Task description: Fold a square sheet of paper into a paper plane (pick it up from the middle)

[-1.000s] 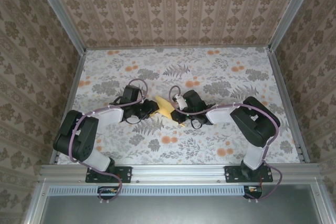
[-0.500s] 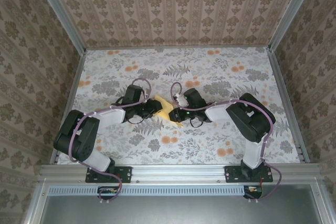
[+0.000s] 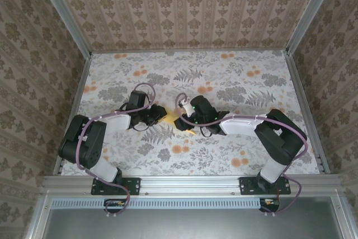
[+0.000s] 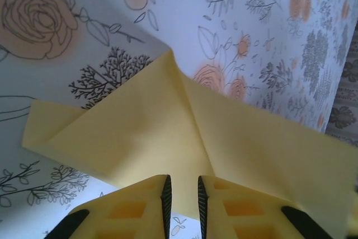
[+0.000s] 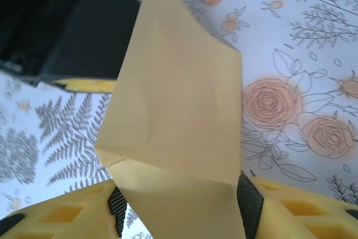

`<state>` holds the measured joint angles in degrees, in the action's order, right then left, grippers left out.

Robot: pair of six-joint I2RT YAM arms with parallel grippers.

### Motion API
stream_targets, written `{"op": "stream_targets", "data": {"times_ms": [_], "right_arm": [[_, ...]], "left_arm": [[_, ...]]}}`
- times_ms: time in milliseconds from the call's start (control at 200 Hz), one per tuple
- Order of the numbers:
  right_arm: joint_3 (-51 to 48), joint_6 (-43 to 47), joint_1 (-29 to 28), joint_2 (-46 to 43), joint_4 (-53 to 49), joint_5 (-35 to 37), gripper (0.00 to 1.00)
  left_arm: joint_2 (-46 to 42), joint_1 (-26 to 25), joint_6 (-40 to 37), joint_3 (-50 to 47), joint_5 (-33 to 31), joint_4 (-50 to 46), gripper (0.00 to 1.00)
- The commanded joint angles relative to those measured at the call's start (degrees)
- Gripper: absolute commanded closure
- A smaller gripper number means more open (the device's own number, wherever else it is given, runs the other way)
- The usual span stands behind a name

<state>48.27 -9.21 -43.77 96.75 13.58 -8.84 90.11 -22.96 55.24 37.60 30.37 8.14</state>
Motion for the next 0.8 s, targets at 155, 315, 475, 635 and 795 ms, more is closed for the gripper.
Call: {"op": "stream_targets", "data": {"times_ms": [155,315,475,635,795], "right_arm": [[-1.08,12.6,-6.81,2.15,5.5,18.66,0.35],[-2.17,17.46,-8.08,4.78,10.6,18.87,0.32],[-2.84,23.2,-9.41,8.05,16.71,20.73,0.33],[-1.79,25.19,-9.45,9.88,18.49,21.41,0.39],[-1.92,25.73,-9.45,9.01,18.8,21.4,0.42]], "left_arm": [[1.9,-0.02,0.42,0.04,2.29,2.7,0.79],[1.68,-0.02,0.65,0.1,2.83,2.91,0.79],[1.64,0.09,0.57,0.0,2.93,2.73,0.8],[1.78,0.06,0.65,-0.06,2.8,2.69,0.79],[1.87,0.07,0.48,-0.02,2.59,2.14,0.8]]}}
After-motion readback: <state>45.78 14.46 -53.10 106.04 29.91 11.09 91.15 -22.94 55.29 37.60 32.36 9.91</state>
